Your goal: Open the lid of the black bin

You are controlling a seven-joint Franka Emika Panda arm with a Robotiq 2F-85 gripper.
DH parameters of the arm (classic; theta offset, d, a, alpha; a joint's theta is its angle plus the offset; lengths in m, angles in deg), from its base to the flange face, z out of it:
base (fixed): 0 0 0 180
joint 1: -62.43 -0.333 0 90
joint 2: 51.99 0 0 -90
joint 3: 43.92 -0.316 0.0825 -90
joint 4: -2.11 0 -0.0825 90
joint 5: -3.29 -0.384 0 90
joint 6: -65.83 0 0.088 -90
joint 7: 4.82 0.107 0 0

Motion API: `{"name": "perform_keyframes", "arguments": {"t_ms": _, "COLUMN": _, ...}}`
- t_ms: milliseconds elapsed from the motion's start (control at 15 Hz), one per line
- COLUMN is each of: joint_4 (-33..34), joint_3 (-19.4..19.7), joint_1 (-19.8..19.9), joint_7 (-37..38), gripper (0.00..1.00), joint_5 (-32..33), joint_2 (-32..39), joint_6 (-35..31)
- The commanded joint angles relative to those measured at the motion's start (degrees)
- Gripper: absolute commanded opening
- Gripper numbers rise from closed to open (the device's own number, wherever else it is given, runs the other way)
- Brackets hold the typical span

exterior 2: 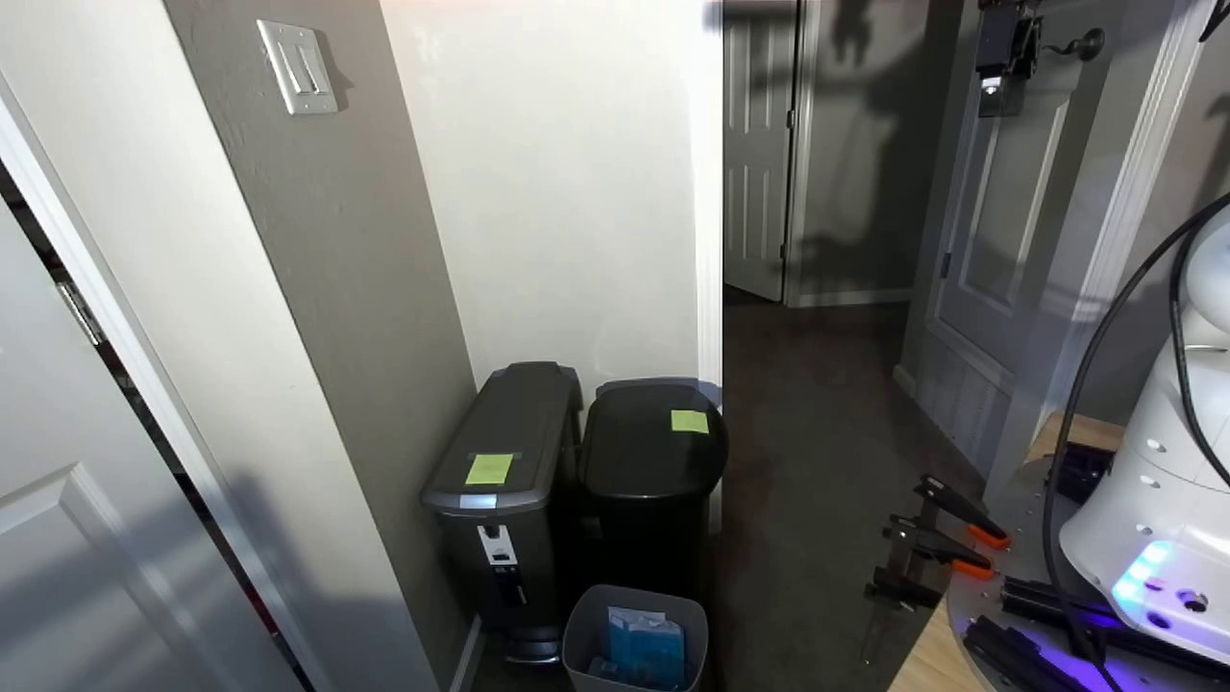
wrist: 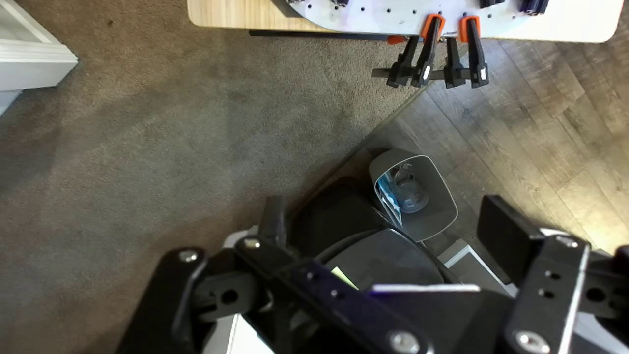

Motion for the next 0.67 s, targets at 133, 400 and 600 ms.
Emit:
{"name": "perform_keyframes", "arguments": {"t_ms": 133, "joint_4": 0.14, "joint_3": 0.16, "joint_1": -0.28, "joint_7": 0.15, "gripper": 1.0, "joint_5": 0.09, "joint_2": 0.01, "joint_6": 0.15}}
{"name": "perform_keyframes", "arguments": {"t_ms": 400, "joint_4": 0.14, "joint_3": 0.16, "joint_1": -0.28, "joint_7": 0.15, "gripper": 1.0, "joint_5": 0.09, "joint_2": 0.01, "joint_6": 0.15}}
{"name": "perform_keyframes", "arguments": {"t_ms": 600, "joint_4": -0.88, "joint_3": -1.5, "joint_1": -0.13, "joint_7": 2.89, "gripper": 1.0, "joint_5": -0.61, "joint_2": -0.8, "joint_6": -0.95}}
